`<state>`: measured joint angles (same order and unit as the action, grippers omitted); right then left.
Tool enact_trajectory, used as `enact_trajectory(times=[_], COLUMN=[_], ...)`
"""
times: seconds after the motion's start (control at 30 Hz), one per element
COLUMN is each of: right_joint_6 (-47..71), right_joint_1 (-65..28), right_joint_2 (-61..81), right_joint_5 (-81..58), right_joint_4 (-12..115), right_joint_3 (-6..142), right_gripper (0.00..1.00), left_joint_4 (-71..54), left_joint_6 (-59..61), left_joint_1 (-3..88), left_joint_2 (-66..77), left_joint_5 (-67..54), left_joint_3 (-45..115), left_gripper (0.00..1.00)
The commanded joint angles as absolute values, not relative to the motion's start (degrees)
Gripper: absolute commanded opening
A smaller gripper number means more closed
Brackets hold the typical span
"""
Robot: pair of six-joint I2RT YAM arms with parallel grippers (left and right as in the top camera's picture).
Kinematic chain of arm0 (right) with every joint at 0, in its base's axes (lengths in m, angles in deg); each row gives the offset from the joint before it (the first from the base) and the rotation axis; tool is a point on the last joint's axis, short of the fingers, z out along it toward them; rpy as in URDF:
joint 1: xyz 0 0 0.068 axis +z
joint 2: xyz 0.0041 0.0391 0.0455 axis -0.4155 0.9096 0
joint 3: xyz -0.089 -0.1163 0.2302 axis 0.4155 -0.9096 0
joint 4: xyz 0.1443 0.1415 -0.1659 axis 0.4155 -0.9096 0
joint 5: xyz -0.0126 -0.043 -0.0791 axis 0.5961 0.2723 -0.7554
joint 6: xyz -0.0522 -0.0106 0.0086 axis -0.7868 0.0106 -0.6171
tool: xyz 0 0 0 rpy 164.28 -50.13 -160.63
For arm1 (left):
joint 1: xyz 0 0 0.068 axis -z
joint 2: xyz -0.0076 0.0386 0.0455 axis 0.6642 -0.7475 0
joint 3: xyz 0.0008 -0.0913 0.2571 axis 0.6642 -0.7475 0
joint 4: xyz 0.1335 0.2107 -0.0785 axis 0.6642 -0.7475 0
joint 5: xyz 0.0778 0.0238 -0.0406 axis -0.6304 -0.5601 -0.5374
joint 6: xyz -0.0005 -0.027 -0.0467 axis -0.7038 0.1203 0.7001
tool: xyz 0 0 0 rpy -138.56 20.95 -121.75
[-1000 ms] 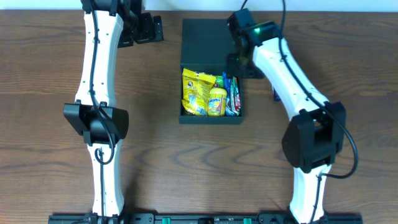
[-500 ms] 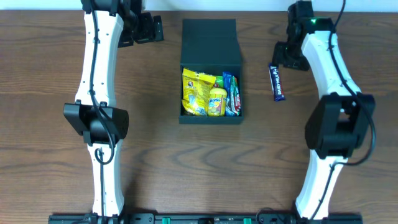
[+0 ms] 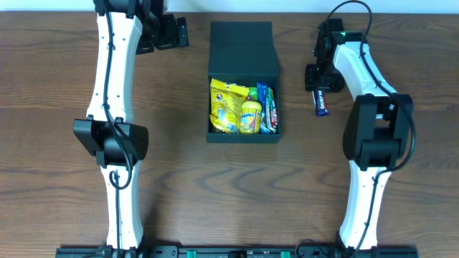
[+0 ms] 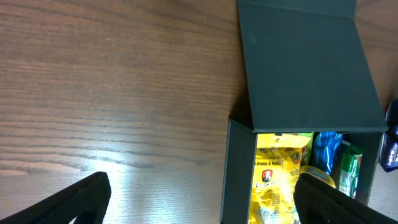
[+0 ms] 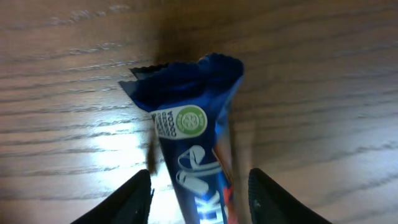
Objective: Pack container
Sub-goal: 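Move the right gripper to the blue Dairy Milk bar and grasp it, then carry the blue bar into the box with the right gripper and release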
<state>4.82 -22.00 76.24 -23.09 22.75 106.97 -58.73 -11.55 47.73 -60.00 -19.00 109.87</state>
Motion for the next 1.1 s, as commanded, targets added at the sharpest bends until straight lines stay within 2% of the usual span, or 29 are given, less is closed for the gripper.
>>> enact_trajectory(times=[0.0, 0.13, 0.17, 0.2, 0.23, 0.37, 0.57, 0.77, 1.07], right_joint_6=[3.5, 3.5, 3.5, 3.5, 3.5, 3.5, 3.7, 10.6, 19.9], right_joint_1=[-21.7, -21.7, -21.7, -21.7, -21.7, -21.5, -20.4, -15.1, -5.8], right_joint_2=[78.7, 78.7, 78.7, 78.7, 78.7, 78.1, 70.8, 62.4, 62.5], right_joint_5=[-23.2, -23.2, -23.2, -23.2, -23.2, -23.2, -17.7, -17.1, -12.3], right_joint_4=[22.7, 22.7, 22.5, 21.7, 20.9, 17.4, 15.3, 11.7, 11.5], right_joint_3=[106.9, 107.0, 107.1, 107.5, 108.0, 111.0, 114.7, 114.7, 110.9], right_gripper=[0.46, 0.33, 0.29, 0.19, 0.15, 0.08, 0.08, 0.08, 0.07], left_joint_4=[-58.6, -58.4, -58.3, -58.1, -58.1, -58.1, -58.1, -58.1, -58.2], left_joint_6=[-12.4, -12.4, -12.4, -12.4, -12.4, -12.4, -12.4, -12.4, -12.4], left_joint_1=[47.7, 47.7, 47.7, 47.7, 47.7, 47.7, 47.7, 47.7, 47.7], left_joint_2=[-58.2, -58.3, -58.2, -58.2, -58.3, -58.3, -58.3, -58.3, -58.3], left_joint_5=[-18.8, -18.8, -18.8, -18.8, -18.8, -18.8, -18.8, -18.8, -18.8], left_joint_3=[110.0, 110.0, 110.0, 110.0, 110.0, 110.0, 110.0, 110.0, 110.0], left_gripper=[0.95, 0.95, 0.95, 0.95, 0.95, 0.95, 0.95, 0.95, 0.95])
